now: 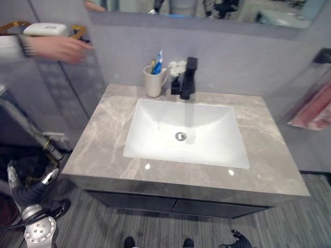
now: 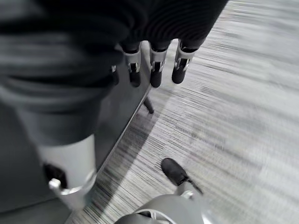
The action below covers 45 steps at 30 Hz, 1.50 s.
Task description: Put brush and paste in cup on sink, flatten towel.
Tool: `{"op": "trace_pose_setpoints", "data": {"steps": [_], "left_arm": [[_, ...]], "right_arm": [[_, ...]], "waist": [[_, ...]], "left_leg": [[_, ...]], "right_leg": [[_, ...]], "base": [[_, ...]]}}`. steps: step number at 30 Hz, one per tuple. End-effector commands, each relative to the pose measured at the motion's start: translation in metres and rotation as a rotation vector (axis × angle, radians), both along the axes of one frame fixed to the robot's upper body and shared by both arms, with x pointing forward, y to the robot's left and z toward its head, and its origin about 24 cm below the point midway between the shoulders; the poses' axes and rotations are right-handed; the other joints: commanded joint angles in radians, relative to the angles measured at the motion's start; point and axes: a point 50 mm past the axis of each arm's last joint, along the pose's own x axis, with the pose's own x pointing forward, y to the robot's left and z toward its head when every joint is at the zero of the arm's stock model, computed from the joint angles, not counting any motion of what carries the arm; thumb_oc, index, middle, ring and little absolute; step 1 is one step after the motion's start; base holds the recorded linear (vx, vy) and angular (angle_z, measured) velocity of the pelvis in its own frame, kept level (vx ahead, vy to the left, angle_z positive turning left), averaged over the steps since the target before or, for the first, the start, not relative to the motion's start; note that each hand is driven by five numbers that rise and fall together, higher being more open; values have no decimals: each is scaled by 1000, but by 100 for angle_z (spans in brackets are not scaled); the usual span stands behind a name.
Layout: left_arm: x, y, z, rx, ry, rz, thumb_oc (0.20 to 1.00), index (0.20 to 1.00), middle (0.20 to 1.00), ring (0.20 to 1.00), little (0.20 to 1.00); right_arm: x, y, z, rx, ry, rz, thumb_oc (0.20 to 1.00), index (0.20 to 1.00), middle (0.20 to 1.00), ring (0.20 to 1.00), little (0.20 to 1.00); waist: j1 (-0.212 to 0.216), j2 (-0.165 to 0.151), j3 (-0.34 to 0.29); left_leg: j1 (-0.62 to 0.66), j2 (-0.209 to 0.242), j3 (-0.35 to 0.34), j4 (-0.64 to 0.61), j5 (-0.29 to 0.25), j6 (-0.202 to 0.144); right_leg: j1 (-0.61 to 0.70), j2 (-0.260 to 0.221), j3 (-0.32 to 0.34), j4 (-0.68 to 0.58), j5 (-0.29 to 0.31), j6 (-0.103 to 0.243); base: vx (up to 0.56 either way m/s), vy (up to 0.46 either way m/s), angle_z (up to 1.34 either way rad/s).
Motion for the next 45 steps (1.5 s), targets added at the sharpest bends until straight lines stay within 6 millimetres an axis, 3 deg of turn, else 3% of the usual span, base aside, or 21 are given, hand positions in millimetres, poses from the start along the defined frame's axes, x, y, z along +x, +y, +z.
{"op": "trace_pose_setpoints", "data": {"steps": [1, 3, 4, 5, 6, 7, 8, 9, 10, 11, 13, 18, 21, 24, 25, 28, 29, 35, 42, 43, 45], "left_arm": [[6, 18, 19, 26, -99, 72, 1000, 1000, 1000, 1000, 1000], [7, 15, 2, -32, -43, 68, 1000, 1000, 1000, 1000, 1000], [3, 11, -23, -110, 63, 66, 1000, 1000, 1000, 1000, 1000], [3, 11, -23, -110, 62, 65, 1000, 1000, 1000, 1000, 1000], [-7, 5, -48, -244, 118, 88, 1000, 1000, 1000, 1000, 1000], [-7, 5, -48, -246, 118, 86, 1000, 1000, 1000, 1000, 1000], [-16, -6, -78, -396, 212, 70, 1000, 1000, 1000, 1000, 1000], [-16, -13, -86, -464, 228, 26, 1000, 1000, 1000, 1000, 1000], [-18, -25, -99, -538, 294, -37, 1000, 1000, 1000, 1000, 1000], [-18, -25, -99, -539, 294, -38, 1000, 1000, 1000, 1000, 1000], [-12, -36, -104, -581, 315, -113, 1000, 1000, 1000, 1000, 1000], [10, -47, -90, -478, 364, -310, 1000, 1000, 1000, 1000, 1000], [11, -44, -91, -431, 406, -317, 1000, 1000, 1000, 1000, 1000], [13, -45, -91, -427, 413, -326, 1000, 1000, 1000, 1000, 1000], [14, -45, -91, -427, 412, -326, 1000, 1000, 1000, 1000, 1000], [11, -49, -95, -453, 422, -323, 1000, 1000, 1000, 1000, 1000], [9, -53, -99, -472, 428, -327, 1000, 1000, 1000, 1000, 1000], [-3, -66, -113, -535, 471, -335, 1000, 1000, 1000, 1000, 1000], [2, -80, -117, -574, 455, -359, 1000, 1000, 1000, 1000, 1000], [4, -82, -116, -558, 475, -411, 1000, 1000, 1000, 1000, 1000], [6, -86, -116, -556, 493, -456, 1000, 1000, 1000, 1000, 1000]], "right_arm": [[26, -11, 9, -63, -68, 27, 1000, 1000, 1000, 1000, 1000], [24, -22, 12, -95, -72, -11, 1000, 1000, 1000, 1000, 1000], [23, -30, 13, -125, -66, -50, 1000, 1000, 1000, 1000, 1000], [23, -30, 13, -125, -67, -50, 1000, 1000, 1000, 1000, 1000], [21, -37, 15, -145, -61, -94, 1000, 1000, 1000, 1000, 1000], [21, -38, 15, -146, -61, -94, 1000, 1000, 1000, 1000, 1000], [25, -43, 19, -140, -77, -132, 1000, 1000, 1000, 1000, 1000], [28, -44, 20, -126, -87, -127, 1000, 1000, 1000, 1000, 1000], [31, -44, 22, -100, -94, -137, 1000, 1000, 1000, 1000, 1000], [31, -44, 22, -100, -94, -137, 1000, 1000, 1000, 1000, 1000], [28, -40, 20, -75, -84, -146, 1000, 1000, 1000, 1000, 1000], [20, -21, 13, -2, -113, -225, 1000, 1000, 1000, 1000, 1000], [9, -13, 6, 17, -80, -240, 1000, 1000, 1000, 1000, 1000], [1, -10, 3, 22, -51, -229, 1000, 1000, 1000, 1000, 1000], [2, -10, 3, 23, -52, -229, 1000, 1000, 1000, 1000, 1000], [-11, -15, 0, 13, -16, -287, 1000, 1000, 1000, 1000, 1000], [-16, -19, -1, 4, -5, -329, 1000, 1000, 1000, 1000, 1000], [-22, -27, -1, -38, 29, -319, 1000, 1000, 1000, 1000, 1000], [2, -32, 10, -45, -67, -264, 1000, 1000, 1000, 1000, 1000], [14, -36, 16, -52, -107, -232, 1000, 1000, 1000, 1000, 1000], [20, -39, 18, -57, -119, -225, 1000, 1000, 1000, 1000, 1000]], "waist": [[11, -45, 81], [15, -60, 118], [-1, -69, 122], [-1, -68, 121], [-22, -70, 105], [-20, -69, 105], [-42, -78, 99], [-58, -77, 95], [-79, -68, 89], [-77, -68, 90], [-114, -55, 76], [-169, -73, 80], [-181, -82, 87], [-179, -66, 88], [-178, -75, 89], [-178, -59, 66], [-181, -57, 43], [-180, -45, -1], [-180, -44, 20], [-172, -50, 43], [-167, -51, 57]], "left_leg": [[-44, 64, -19, 49, 72, -40], [-112, 31, -46, 170, 34, -30], [-140, -13, -40, 254, -36, 1], [-145, -13, -42, 260, -40, 2], [-114, -50, -29, 298, -137, 24], [-115, -49, -28, 302, -142, 26], [-96, -107, -19, 332, -194, 63], [-76, -127, -20, 318, -214, 73], [-31, -140, -18, 266, -215, 79], [-27, -140, -17, 261, -214, 79], [32, -167, -6, 163, -207, 99], [74, -229, 32, 24, -172, 142], [93, -228, 76, 1, -164, 150], [97, -206, 110, 4, -170, 160], [86, -209, 125, 7, -150, 163], [89, -193, 160, 6, -160, 168], [89, -188, 188, 6, -159, 164], [121, -181, 212, 17, -167, 153], [64, -142, 199, 188, -200, 116], [6, -117, 196, 293, -207, 100], [-43, -95, 188, 377, -201, 83]], "right_leg": [[11, -19, 15, 0, -42, -10], [8, -38, -12, 1, -35, -22], [-11, -59, -45, 7, -19, -23], [-12, -60, -46, 7, -19, -22], [-22, -64, -40, 8, -17, -15], [-21, -64, -39, 8, -16, -14], [-47, -89, -48, 25, 11, -17], [-58, -94, -44, 35, 18, -12], [-76, -95, -36, 49, 30, -2], [-75, -96, -35, 49, 30, -2], [-106, -107, -20, 65, 59, 20], [-205, -142, 96, 58, 192, 83], [-236, -146, 117, 82, 212, 98], [-224, -108, 94, 206, 101, 83], [-234, -114, 88, 205, 115, 69], [-185, -74, 66, 311, -1, 62], [-152, -55, 71, 269, -26, 55], [-86, -7, 114, 168, -41, 29], [-54, -5, 97, 141, -64, 0], [-48, -18, 86, 152, -79, -15], [-48, -22, 77, 158, -84, -25]], "base": [[-151, -147, 55], [-270, -111, 45], [-272, -79, 34], [-155, 7, 122], [-4, 40, 97], [-145, 146, 94], [-170, 177, 10], [-213, 279, 8], [-70, 168, 9], [-42, 196, 2], [-40, 230, -7], [-111, 276, -37], [-71, 145, -72], [-122, 105, -61], [-49, 92, -75], [-111, 59, -48], [-48, -13, -59], [90, -59, -56], [9, -100, -2], [-37, -63, 11], [-67, -71, 23]]}}
